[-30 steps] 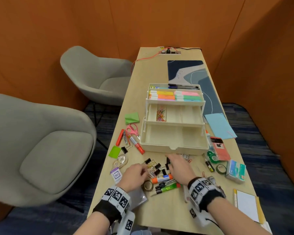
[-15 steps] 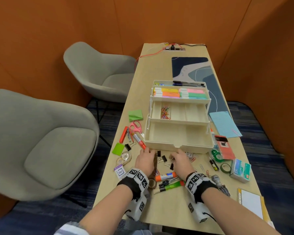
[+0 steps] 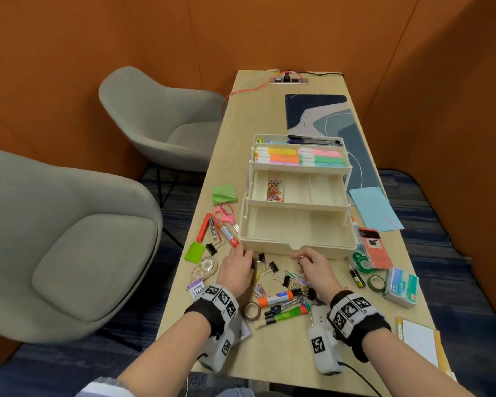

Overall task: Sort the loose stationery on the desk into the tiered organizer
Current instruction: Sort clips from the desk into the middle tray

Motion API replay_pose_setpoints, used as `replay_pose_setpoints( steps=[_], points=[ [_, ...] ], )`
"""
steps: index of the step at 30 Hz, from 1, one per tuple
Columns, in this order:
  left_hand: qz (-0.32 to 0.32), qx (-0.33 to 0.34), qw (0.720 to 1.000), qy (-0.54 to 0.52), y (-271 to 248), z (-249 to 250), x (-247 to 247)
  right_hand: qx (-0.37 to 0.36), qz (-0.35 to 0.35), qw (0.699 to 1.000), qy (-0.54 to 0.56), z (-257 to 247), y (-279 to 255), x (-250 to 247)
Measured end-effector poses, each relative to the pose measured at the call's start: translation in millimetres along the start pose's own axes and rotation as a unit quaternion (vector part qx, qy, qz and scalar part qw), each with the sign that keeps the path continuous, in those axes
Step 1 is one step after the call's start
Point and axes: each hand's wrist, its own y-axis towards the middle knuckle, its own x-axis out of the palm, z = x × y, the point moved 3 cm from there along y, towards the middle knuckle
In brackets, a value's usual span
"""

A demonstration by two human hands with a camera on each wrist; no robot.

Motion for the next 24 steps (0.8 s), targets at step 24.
replay_pose_setpoints(
  steps=[24],
  points=[
    [-0.066,-0.239,0.84,-0.483,0.0,5.6,-8.3,-0.048,-0.101,0.871,-0.478,-13.2,-5.1,35.4]
  ],
)
